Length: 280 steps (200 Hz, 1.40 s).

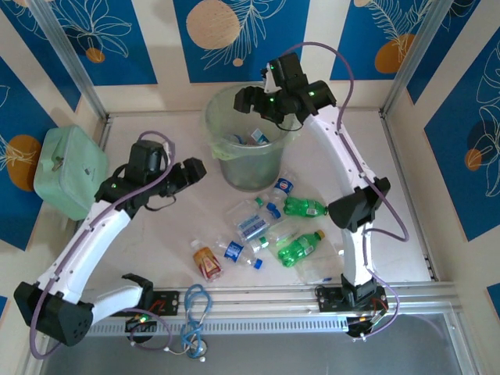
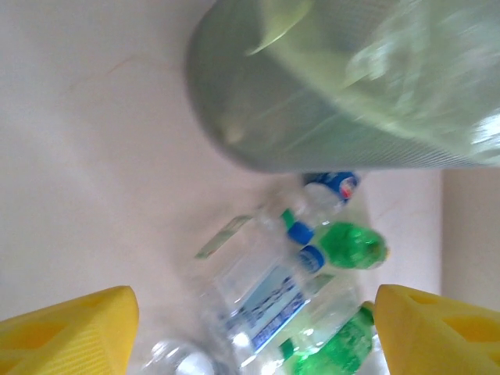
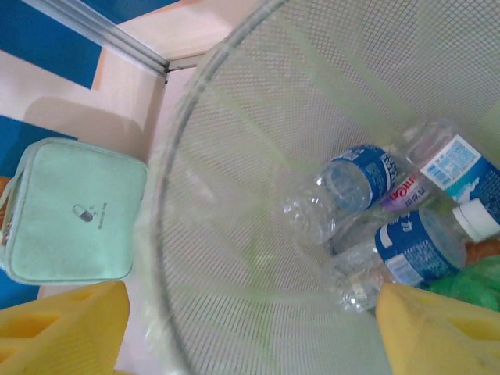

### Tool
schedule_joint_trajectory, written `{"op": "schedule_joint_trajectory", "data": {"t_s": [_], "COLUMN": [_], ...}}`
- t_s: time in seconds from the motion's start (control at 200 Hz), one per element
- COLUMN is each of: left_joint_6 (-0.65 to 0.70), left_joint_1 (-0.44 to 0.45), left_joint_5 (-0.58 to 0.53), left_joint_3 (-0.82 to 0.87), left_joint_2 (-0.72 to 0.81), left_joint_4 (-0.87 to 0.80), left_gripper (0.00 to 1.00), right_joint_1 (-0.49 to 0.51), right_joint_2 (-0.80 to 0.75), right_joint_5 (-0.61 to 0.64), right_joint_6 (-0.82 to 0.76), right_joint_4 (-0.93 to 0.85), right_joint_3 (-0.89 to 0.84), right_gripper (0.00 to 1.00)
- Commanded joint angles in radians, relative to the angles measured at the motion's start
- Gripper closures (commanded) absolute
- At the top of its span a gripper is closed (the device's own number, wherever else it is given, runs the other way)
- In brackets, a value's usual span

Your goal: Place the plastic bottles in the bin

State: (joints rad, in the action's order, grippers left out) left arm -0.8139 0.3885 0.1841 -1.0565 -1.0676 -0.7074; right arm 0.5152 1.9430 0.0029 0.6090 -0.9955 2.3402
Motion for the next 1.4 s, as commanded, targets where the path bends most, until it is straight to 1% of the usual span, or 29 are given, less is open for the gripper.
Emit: {"op": "schedule_joint_trajectory", "data": {"t_s": [0.0, 0.155, 0.245, 0.39, 0.54, 0.69, 0.905, 1.09, 1.395], "left_joint_6": [-0.048, -0.103, -0.133, -0.176, -0.208, -0.222, -0.263, -0.268, -0.303], "left_joint_1": [0.027, 0.128, 0.162, 0.165, 0.165, 0.164, 0.161, 0.159, 0.158], "left_joint_5": [-0.058, -0.097, -0.116, -0.123, -0.107, -0.093, -0.06, -0.043, -0.007], "left_joint_3": [0.039, 0.087, 0.115, 0.186, 0.229, 0.238, 0.288, 0.312, 0.348], "left_joint_2": [0.028, 0.002, -0.018, -0.012, -0.048, -0.102, -0.13, -0.186, -0.273], "left_joint_4": [-0.122, -0.189, -0.249, -0.293, -0.242, -0.204, -0.149, -0.125, 0.007], "left_gripper": [0.22, 0.23, 0.24, 0.25, 0.33, 0.35, 0.36, 0.37, 0.43], "right_joint_1": [0.023, 0.027, 0.026, 0.021, 0.004, -0.004, -0.015, -0.017, -0.017], "right_joint_2": [-0.142, -0.314, -0.409, -0.555, -0.687, -0.778, -0.825, -0.81, -0.799], "right_joint_5": [0.021, 0.043, 0.062, 0.093, 0.089, 0.073, 0.072, 0.065, 0.056], "right_joint_6": [-0.005, 0.025, 0.043, 0.071, 0.112, 0.156, 0.197, 0.204, 0.201], "right_joint_4": [0.069, 0.15, 0.18, 0.203, 0.228, 0.248, 0.258, 0.273, 0.263], "right_joint_3": [-0.108, -0.343, -0.475, -0.672, -0.861, -0.998, -1.084, -1.081, -1.07], "right_gripper": [0.17, 0.16, 0.16, 0.16, 0.16, 0.16, 0.16, 0.16, 0.17]}}
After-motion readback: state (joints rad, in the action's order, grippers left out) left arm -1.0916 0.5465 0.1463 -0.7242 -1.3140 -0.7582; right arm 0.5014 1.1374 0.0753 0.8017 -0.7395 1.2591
